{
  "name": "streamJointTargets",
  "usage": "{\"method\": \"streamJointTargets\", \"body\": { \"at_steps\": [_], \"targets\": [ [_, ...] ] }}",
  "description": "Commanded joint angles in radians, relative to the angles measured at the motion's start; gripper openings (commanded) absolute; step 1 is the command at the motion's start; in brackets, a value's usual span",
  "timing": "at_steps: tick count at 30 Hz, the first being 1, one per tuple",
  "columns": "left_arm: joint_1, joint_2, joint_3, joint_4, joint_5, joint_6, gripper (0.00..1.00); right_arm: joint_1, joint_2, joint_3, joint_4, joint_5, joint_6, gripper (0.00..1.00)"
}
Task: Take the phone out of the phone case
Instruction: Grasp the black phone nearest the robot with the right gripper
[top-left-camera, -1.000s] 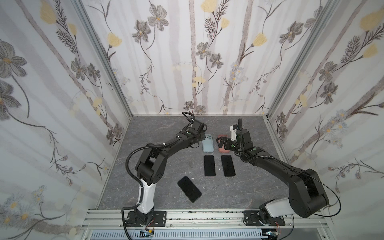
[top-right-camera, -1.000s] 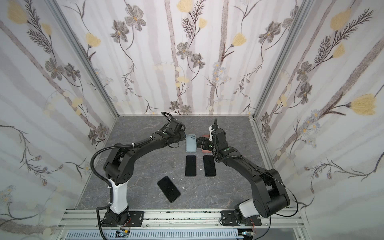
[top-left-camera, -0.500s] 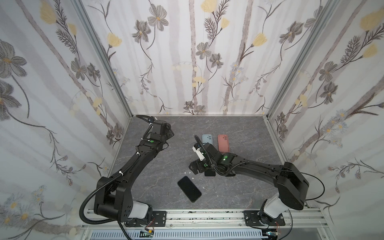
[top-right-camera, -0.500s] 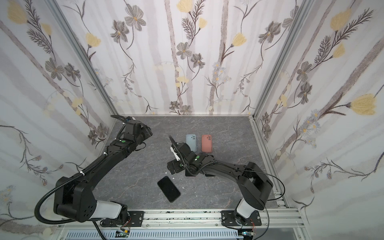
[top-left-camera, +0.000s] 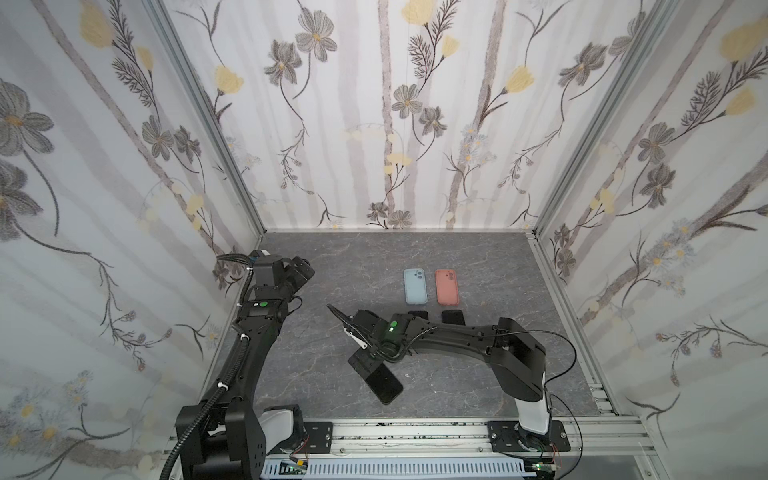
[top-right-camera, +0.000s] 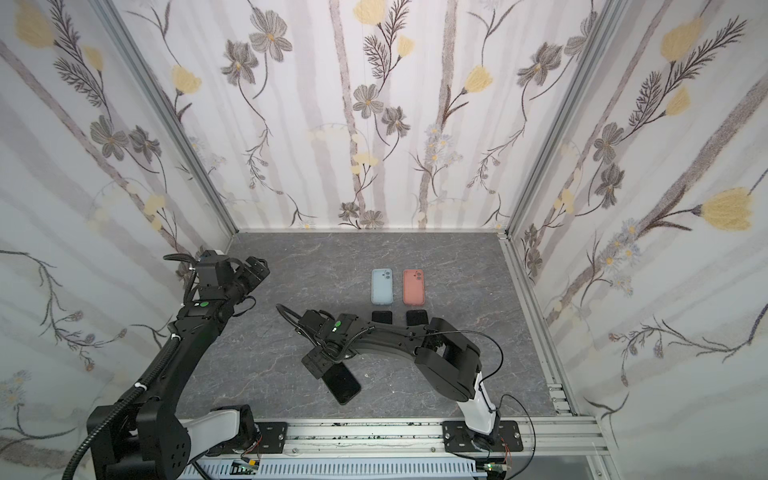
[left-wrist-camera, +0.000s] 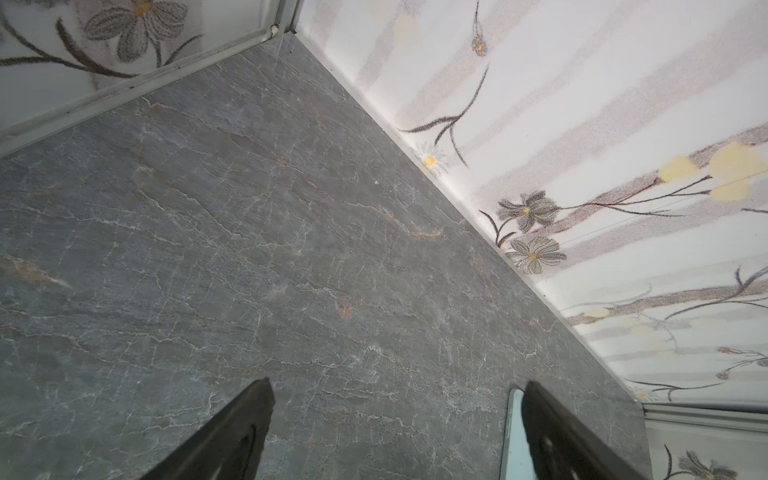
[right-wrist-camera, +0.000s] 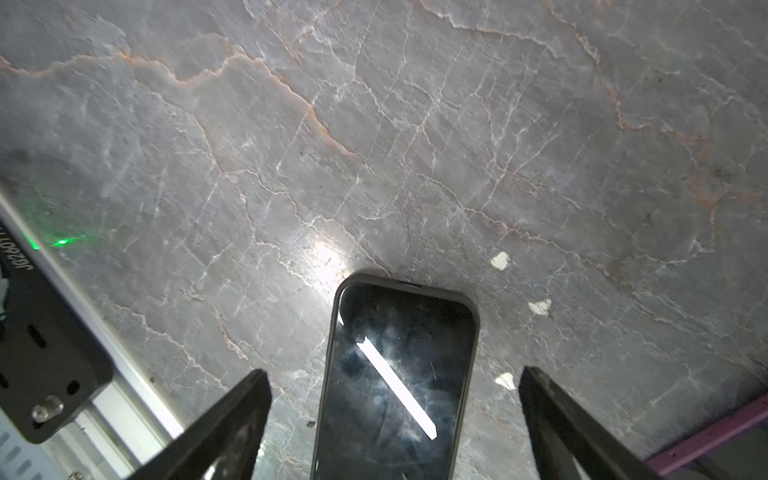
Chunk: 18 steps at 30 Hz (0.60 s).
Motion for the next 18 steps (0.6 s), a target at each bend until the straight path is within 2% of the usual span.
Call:
{"method": "streamJointTargets", "body": {
  "at_steps": [1, 6, 18],
  "targets": [
    [0.008, -0.009, -0.005, 0.034, 0.017, -0.016, 1.00, 0.013, 0.034, 0.028, -0.056, 0.016, 0.027, 0.94],
    [0.010, -0.001, -0.006, 0.037, 0.027, -0.018, 1.00, 0.020, 0.074, 0.063, -0.080, -0.016, 0.021, 0.95],
    [0.011, 0.002, -0.022, 0.042, 0.018, -0.016, 1.00, 0.031, 0.146, 0.116, -0.151, 0.019, 0.050, 0.94]
  ]
}}
